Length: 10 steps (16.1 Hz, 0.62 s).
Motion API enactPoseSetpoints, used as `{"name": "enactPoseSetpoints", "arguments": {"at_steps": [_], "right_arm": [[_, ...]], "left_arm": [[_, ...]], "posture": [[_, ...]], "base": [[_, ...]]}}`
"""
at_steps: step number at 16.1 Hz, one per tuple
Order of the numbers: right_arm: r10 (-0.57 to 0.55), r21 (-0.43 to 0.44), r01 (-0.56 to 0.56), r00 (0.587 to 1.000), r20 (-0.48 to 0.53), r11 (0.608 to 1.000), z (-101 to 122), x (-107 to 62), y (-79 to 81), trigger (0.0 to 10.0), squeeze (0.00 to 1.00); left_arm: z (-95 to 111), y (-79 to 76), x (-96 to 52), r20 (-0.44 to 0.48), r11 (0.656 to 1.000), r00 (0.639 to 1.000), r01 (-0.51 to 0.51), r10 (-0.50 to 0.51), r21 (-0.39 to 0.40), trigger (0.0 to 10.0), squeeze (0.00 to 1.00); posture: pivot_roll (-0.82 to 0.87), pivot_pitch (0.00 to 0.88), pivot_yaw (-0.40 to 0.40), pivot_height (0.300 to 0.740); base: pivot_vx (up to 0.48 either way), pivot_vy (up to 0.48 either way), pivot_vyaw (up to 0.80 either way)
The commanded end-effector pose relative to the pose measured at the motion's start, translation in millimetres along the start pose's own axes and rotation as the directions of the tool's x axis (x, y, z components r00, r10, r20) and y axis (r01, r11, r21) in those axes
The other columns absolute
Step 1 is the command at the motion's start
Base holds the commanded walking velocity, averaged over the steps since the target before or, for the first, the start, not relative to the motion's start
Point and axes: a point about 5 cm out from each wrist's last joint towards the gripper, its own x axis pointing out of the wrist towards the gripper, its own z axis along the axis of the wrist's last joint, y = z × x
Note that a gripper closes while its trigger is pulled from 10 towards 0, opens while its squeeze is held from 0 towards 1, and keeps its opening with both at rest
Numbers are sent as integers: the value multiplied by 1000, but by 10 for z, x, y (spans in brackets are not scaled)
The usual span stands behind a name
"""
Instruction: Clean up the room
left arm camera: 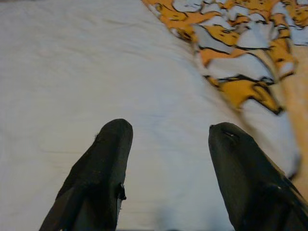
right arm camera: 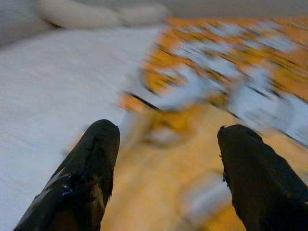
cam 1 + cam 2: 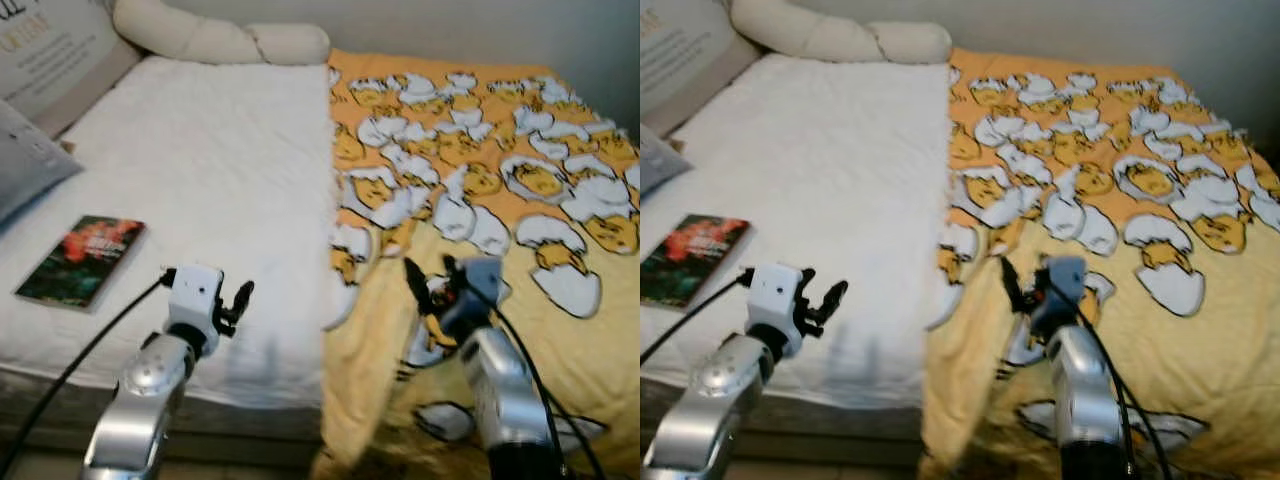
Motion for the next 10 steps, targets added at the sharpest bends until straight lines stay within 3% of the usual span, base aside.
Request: {"name": "enactPoseSetpoints", "arguments": {"at_steps": [1, 2, 7, 10], "right_arm": [[-20, -20, 21, 1000, 18, 1000, 68, 1, 29, 10000, 0], [-20, -33, 20, 1000, -16, 999, 82, -40, 75, 10000, 0], [-205, -18, 204, 978, -43, 979, 89, -174, -142, 10000, 0], [-168, -33, 167, 984, -54, 985, 72, -163, -60, 10000, 0]], "left_arm": [[47, 13, -13, 17, 1000, 1000, -16, 16, 17, 10000, 0], [49, 27, -15, 19, 1000, 999, -27, 27, 14, 10000, 0], [75, 60, 4, 28, 997, 997, -75, 75, 20, 10000, 0], [67, 61, -14, 25, 997, 997, -73, 72, 37, 10000, 0]], "posture": [[84, 0, -51, 740], [71, 0, -43, 740], [51, 0, -19, 740], [66, 0, -31, 740]], "base": [[0, -480, 0], [0, -480, 0], [0, -480, 0], [0, -480, 0]]}}
